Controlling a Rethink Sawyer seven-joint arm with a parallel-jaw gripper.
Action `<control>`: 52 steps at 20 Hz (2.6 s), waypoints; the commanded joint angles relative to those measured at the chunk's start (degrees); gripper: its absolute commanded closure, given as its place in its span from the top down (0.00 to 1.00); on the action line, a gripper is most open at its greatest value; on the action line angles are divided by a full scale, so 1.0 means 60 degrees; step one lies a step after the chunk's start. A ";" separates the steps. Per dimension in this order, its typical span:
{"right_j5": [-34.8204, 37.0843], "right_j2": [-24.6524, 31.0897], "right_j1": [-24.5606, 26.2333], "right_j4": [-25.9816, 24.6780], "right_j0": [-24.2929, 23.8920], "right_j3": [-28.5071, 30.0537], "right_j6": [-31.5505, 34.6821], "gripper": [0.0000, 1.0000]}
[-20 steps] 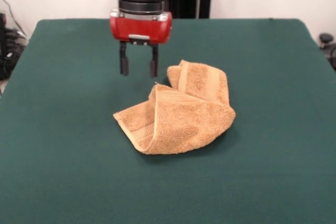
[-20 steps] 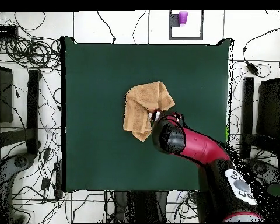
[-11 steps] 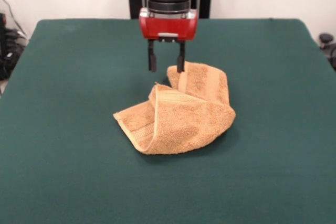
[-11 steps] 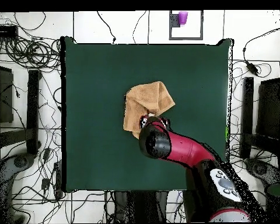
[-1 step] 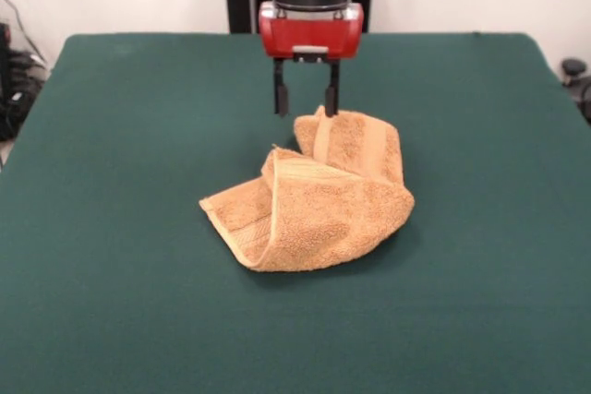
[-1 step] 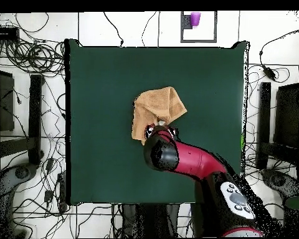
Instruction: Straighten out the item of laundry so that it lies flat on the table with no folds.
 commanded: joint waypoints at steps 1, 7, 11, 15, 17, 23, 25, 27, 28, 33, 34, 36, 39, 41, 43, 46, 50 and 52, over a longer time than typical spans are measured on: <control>0.1945 0.0636 0.0677 0.0413 0.0642 -0.1307 0.0994 1.00; 0.2727 0.0448 0.1662 0.0488 0.0908 -0.3246 0.0899 1.00; 0.3009 0.0320 0.2307 0.0398 0.1101 -0.4313 0.0912 1.00; 0.2887 0.0517 0.2945 0.0331 0.0963 -0.5003 0.0833 1.00; 0.2940 0.0727 0.3338 0.0364 0.0793 -0.5362 0.0727 1.00; 0.2178 0.1200 0.4102 0.0116 0.0321 -0.5519 0.0562 1.00; 0.2090 0.1158 0.4101 -0.0041 0.0261 -0.5348 0.0586 1.00; 0.2320 0.1180 0.4072 -0.0262 0.0126 -0.5239 0.0306 1.00; 0.2450 0.1186 0.4038 -0.0383 0.0073 -0.5207 0.0135 1.00; 0.2599 0.1478 0.3815 -0.0657 -0.0225 -0.4791 -0.0309 1.00; 0.2660 0.1566 0.3716 -0.0702 -0.0314 -0.4678 -0.0407 1.00; 0.2856 0.1754 0.3502 -0.0780 -0.0488 -0.4515 -0.0615 1.00; 0.3085 0.1860 0.3049 -0.0941 -0.0636 -0.4146 -0.0628 1.00; 0.3364 0.1872 0.2716 -0.1029 -0.0668 -0.4019 -0.0634 1.00; 0.3764 0.1896 0.2337 -0.1025 -0.0706 -0.3876 -0.0663 1.00; 0.4213 0.1879 0.1760 -0.1045 -0.0727 -0.3685 -0.0665 1.00; 0.4999 0.2029 0.0702 -0.0934 -0.0924 -0.3046 -0.0677 1.00; 0.5159 0.2147 0.0399 -0.0885 -0.1019 -0.2802 -0.0668 1.00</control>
